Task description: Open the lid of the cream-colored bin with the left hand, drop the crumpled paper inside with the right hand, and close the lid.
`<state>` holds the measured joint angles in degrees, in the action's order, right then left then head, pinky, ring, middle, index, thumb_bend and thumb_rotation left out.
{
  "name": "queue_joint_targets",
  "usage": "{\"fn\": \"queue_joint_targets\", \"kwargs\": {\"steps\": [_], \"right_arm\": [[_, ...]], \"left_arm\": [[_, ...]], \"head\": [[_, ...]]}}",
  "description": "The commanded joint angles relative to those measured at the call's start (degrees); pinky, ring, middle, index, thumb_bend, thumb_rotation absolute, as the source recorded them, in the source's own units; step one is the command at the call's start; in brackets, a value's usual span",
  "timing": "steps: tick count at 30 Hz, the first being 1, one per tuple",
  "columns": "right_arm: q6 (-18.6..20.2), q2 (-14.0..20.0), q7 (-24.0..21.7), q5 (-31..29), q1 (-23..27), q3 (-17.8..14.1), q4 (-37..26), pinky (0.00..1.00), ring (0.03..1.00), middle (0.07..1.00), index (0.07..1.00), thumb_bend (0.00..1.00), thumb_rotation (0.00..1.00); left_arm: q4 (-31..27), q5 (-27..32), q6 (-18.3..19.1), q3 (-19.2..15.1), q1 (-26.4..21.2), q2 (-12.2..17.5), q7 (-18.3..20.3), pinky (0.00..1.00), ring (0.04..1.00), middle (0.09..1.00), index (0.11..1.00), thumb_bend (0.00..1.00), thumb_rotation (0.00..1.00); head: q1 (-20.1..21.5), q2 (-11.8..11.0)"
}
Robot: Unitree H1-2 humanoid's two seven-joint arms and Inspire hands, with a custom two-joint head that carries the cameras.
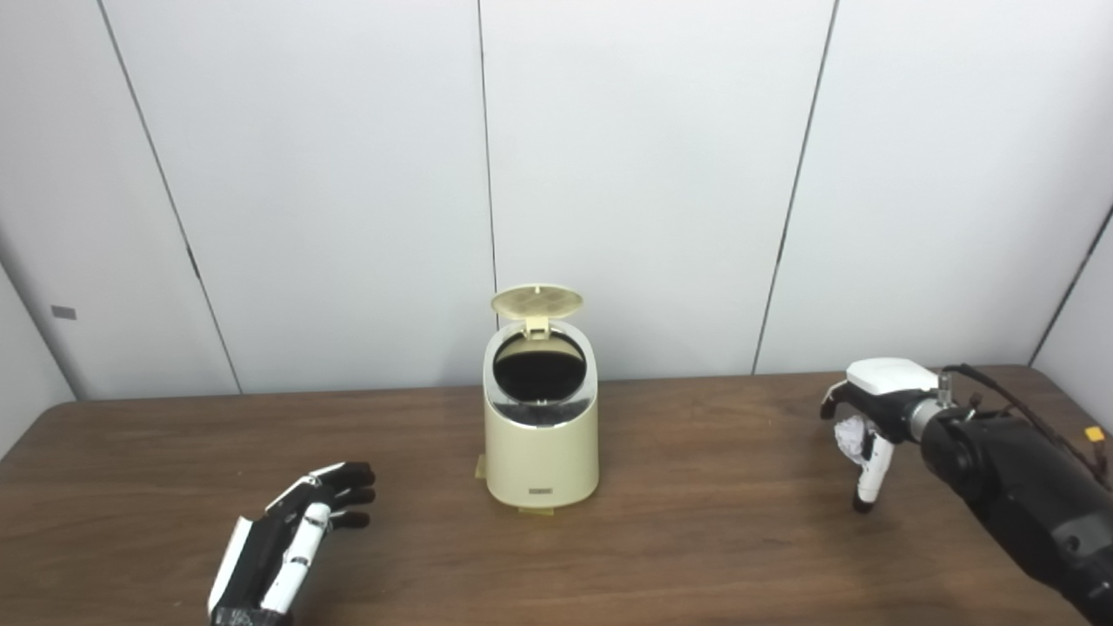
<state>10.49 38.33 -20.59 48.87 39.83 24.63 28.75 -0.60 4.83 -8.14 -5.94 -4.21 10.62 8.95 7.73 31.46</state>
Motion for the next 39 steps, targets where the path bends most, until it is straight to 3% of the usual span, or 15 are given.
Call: {"fn": "queue_joint_targets", "kwargs": {"steps": [1, 6, 12, 13, 14, 15, 18, 23, 25, 29, 39], "right_arm": [[-0.6, 2.8, 1.5, 2.0, 1.6, 0.3, 2.0, 0.59, 0.732, 0.803, 0.734, 0.91, 0.13], [-3.2, 2.9, 2.9, 1.5, 2.4, 0.8, 4.5, 0.52, 0.650, 0.737, 0.723, 0.91, 0.09], [-6.0, 2.9, 4.5, 2.1, 3.7, 1.9, 8.1, 0.51, 0.632, 0.747, 0.688, 0.87, 0.02], [-6.2, 2.8, 5.0, 2.3, 3.7, 2.1, 8.3, 0.47, 0.577, 0.692, 0.648, 0.84, 0.01], [-5.5, 2.6, 6.1, 3.0, 3.7, 2.4, 8.5, 0.44, 0.553, 0.664, 0.572, 0.69, 0.06], [-4.4, 2.2, 7.1, 3.5, 3.6, 2.4, 8.6, 0.42, 0.529, 0.644, 0.530, 0.60, 0.09], [-0.7, 0.9, 9.6, 4.6, 3.5, 2.1, 9.5, 0.33, 0.425, 0.530, 0.504, 0.53, 0.01], [0.4, 1.2, 9.2, 6.0, 3.2, 3.5, 8.4, 0.33, 0.413, 0.503, 0.503, 0.52, 0.00], [1.1, 1.2, 8.7, 6.2, 3.4, 3.7, 8.3, 0.31, 0.418, 0.536, 0.495, 0.52, 0.00], [2.7, 0.7, 7.3, 5.3, 3.6, 2.9, 8.2, 0.31, 0.405, 0.505, 0.506, 0.52, 0.00], [2.3, 1.2, 6.7, 4.3, 2.3, 1.8, 4.5, 0.28, 0.380, 0.472, 0.519, 0.52, 0.00]], "left_arm": [[-2.8, 0.0, -1.4, -0.3, -1.4, 0.7, -0.6, 0.66, 0.738, 0.752, 0.750, 0.24, 0.73], [-3.2, -0.1, -1.4, -0.3, -1.2, 0.6, -0.7, 0.66, 0.743, 0.756, 0.750, 0.23, 0.74], [-2.9, 0.6, -1.6, -0.4, -1.2, 0.7, -0.4, 0.65, 0.742, 0.758, 0.753, 0.24, 0.75], [-2.9, 0.8, -1.6, -0.4, -1.2, 0.7, -0.2, 0.66, 0.745, 0.761, 0.756, 0.24, 0.74], [-2.9, 1.0, -1.5, -0.4, -1.2, 0.7, -0.2, 0.66, 0.745, 0.762, 0.758, 0.24, 0.74], [-2.9, 1.0, -1.5, -0.4, -1.2, 0.7, -0.2, 0.66, 0.745, 0.763, 0.758, 0.24, 0.74], [-2.8, 0.6, -1.6, -0.5, -1.2, 0.6, -0.5, 0.67, 0.745, 0.760, 0.756, 0.25, 0.73], [-3.5, 0.8, -1.2, -0.6, -1.0, 0.7, -0.5, 0.66, 0.739, 0.754, 0.752, 0.23, 0.73], [-3.7, 0.9, -0.9, -0.6, -0.9, 0.6, -0.5, 0.66, 0.741, 0.755, 0.753, 0.24, 0.73], [-3.9, 1.0, -0.5, -0.7, -0.9, 0.6, -0.5, 0.67, 0.740, 0.756, 0.753, 0.24, 0.73], [-3.7, 0.7, -0.8, -0.7, -1.0, 0.6, -0.5, 0.66, 0.745, 0.760, 0.754, 0.25, 0.73]], "head": [[0.1, 0.1], [0.1, 0.3], [0.1, 0.4], [0.1, 0.4], [0.0, 0.3], [0.0, 0.3], [0.0, 0.5], [0.0, 0.8], [0.0, 0.8], [0.1, 0.8], [0.2, 0.9]]}}
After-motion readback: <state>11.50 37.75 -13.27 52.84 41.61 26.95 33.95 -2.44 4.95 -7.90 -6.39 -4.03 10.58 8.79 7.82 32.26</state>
